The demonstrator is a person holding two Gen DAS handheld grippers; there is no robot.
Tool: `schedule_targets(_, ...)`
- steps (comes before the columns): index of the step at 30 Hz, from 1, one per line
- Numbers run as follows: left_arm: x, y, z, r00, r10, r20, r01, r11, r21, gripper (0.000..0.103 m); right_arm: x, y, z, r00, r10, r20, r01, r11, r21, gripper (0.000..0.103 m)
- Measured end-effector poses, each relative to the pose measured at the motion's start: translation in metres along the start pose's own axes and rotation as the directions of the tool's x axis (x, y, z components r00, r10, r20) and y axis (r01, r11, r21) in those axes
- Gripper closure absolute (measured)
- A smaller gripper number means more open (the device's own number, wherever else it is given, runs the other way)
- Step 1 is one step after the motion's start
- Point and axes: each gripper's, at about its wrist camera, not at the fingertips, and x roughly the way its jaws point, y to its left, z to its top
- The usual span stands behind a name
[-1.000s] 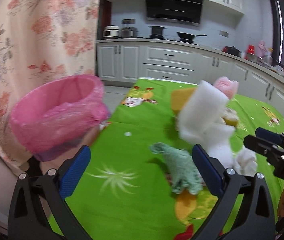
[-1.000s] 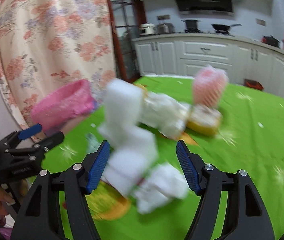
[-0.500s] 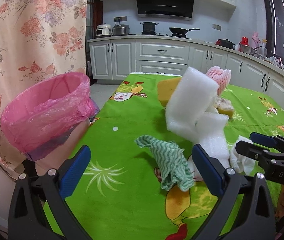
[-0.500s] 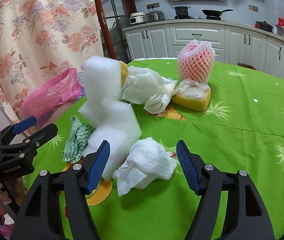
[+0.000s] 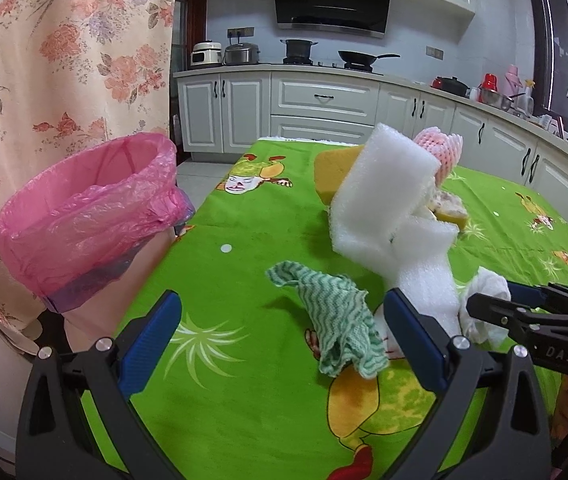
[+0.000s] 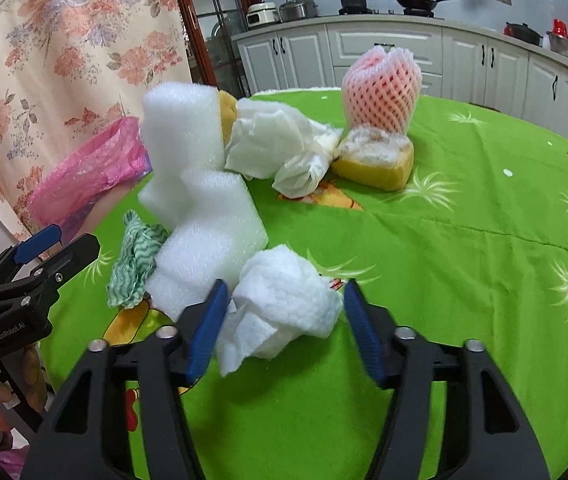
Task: Collect trash
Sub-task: 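Move both tools back over the table toward the cloth and tissue, then grasp the white tissue with the right tool while the left tool grasps the green striped cloth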
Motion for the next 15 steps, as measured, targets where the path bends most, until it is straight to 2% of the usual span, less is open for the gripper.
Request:
schedule_targets(7, 0.013, -0.008, -0.001, 0.998, -0.032, -0.055, 0.032, 0.999, -0.004, 0.006, -0.002, -0.002, 0.000, 1.000, 0.026, 0.009, -0.027, 1.000, 0.004, 0.075)
schedule_targets(9, 0.016, -0.010, 0.000, 0.997, -0.031, -0.070, 0.031, 1.000, -0.006, 0.007, -0.004, -0.002, 0.000, 0.999, 0.033, 0.016, -0.033, 0.999, 0.006, 0.077)
schedule_targets(15, 0.030, -0.020, 0.003, 0.992, -0.024, -0.124, 0.027, 0.999, 0.018, 0.024, -0.011, -0.004, -0.001, 0.998, 0.044, 0.033, -0.044, 0.999, 0.002, 0.078)
